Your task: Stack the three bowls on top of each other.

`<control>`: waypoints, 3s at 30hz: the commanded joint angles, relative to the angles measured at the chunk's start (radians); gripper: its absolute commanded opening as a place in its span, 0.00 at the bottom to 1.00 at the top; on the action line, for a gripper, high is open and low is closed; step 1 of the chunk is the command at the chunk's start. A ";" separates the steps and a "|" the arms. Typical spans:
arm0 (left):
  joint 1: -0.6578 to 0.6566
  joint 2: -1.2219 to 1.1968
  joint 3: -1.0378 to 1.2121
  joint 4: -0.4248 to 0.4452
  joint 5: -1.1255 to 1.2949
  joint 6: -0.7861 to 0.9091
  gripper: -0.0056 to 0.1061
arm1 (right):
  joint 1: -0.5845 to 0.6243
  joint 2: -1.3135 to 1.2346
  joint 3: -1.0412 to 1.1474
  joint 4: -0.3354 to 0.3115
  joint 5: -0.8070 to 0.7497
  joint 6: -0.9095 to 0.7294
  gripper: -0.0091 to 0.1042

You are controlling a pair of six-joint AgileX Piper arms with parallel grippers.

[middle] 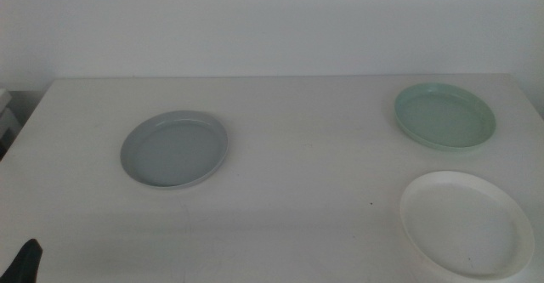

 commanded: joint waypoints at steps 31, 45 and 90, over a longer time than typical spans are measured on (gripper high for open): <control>0.001 -0.013 -0.005 -0.003 -0.071 -0.012 0.99 | -0.007 0.805 -0.985 0.133 0.801 0.014 0.62; 0.001 -0.013 -0.005 -0.003 -0.071 -0.012 0.99 | -0.212 1.155 -1.067 0.307 0.888 -0.145 0.62; 0.001 -0.013 -0.005 -0.003 -0.071 -0.011 0.99 | -0.209 1.618 -1.068 0.353 0.788 -0.261 0.07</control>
